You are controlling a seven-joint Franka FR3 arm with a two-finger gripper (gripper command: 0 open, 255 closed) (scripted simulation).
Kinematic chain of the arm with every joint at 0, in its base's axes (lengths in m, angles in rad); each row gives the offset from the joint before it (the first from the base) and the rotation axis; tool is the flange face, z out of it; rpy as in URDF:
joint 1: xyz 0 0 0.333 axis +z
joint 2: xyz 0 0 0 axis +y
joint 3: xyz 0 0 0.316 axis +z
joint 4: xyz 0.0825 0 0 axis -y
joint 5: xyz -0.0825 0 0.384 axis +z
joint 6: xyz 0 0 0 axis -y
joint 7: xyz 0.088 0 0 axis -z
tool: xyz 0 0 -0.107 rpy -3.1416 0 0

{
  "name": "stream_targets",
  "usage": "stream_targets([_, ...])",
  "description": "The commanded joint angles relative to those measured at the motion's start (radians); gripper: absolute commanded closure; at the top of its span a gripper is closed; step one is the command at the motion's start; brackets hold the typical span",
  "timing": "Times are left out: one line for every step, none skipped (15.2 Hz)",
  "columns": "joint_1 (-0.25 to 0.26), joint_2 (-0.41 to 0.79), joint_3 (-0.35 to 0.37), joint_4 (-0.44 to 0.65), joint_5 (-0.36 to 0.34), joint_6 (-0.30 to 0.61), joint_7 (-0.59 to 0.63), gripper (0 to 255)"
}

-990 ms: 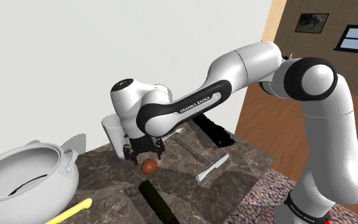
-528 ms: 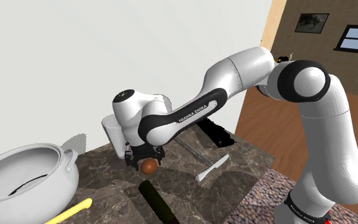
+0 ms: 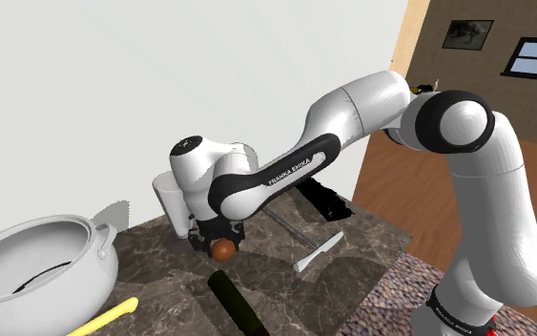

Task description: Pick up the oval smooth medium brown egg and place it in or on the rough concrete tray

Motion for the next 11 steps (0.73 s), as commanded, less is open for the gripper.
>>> stream_targets([0.0,0.001,0.0,0.0,0.0,0.0,0.0,255])
stream_targets([0.0,0.001,0.0,0.0,0.0,0.0,0.0,255])
stream_targets([0.0,0.001,0.0,0.0,0.0,0.0,0.0,255])
stream_targets([0.0,0.001,0.0,0.0,0.0,0.0,0.0,255])
stream_targets([0.0,0.001,0.0,0.0,0.0,0.0,0.0,255])
stream_targets([0.0,0.001,0.0,0.0,0.0,0.0,0.0,255])
stream_targets([0.0,0.001,0.0,0.0,0.0,0.0,0.0,255])
stream_targets([0.0,0.001,0.0,0.0,0.0,0.0,0.0,255])
stream_targets([0.0,0.001,0.0,0.0,0.0,0.0,0.0,255])
stream_targets([-0.001,-0.006,0.002,0.004,0.004,-0.009,-0.003,255])
stream_targets([-0.002,-0.012,0.005,0.009,0.009,-0.019,-0.007,255])
